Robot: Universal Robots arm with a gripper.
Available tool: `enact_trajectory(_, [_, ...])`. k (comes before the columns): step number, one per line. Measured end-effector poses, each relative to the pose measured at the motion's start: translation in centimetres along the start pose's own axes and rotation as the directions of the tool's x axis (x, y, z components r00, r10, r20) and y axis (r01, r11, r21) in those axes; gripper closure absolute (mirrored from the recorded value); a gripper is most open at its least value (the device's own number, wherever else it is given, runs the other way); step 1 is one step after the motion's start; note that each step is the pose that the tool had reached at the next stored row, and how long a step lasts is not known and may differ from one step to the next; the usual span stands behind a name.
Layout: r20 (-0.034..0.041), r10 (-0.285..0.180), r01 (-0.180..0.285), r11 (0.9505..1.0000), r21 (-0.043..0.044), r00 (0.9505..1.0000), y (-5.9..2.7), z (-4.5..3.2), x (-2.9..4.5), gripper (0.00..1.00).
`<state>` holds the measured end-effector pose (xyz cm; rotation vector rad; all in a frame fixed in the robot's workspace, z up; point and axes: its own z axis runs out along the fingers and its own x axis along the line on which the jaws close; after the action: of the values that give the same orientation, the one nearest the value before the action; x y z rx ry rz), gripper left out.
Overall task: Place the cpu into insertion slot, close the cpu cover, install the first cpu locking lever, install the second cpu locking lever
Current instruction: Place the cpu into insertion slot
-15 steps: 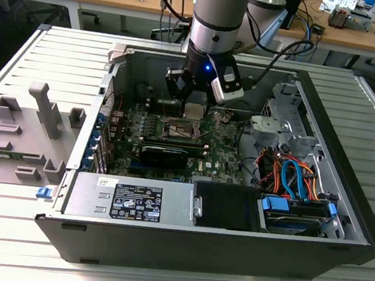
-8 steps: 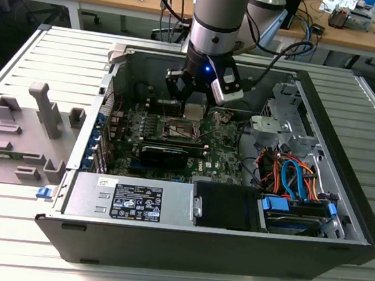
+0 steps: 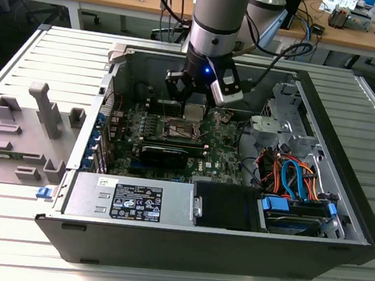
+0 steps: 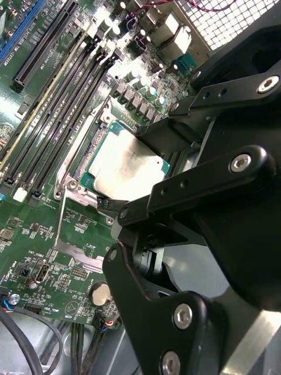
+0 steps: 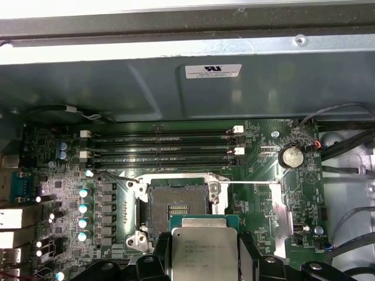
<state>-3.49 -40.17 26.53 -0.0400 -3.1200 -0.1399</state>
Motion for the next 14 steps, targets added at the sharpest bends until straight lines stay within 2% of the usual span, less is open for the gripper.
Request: enact_trajectory(14, [0.0001, 0.000, 0.000, 1.0000, 0.0000, 1.0000, -0.12, 0.49, -0.01, 0.45])
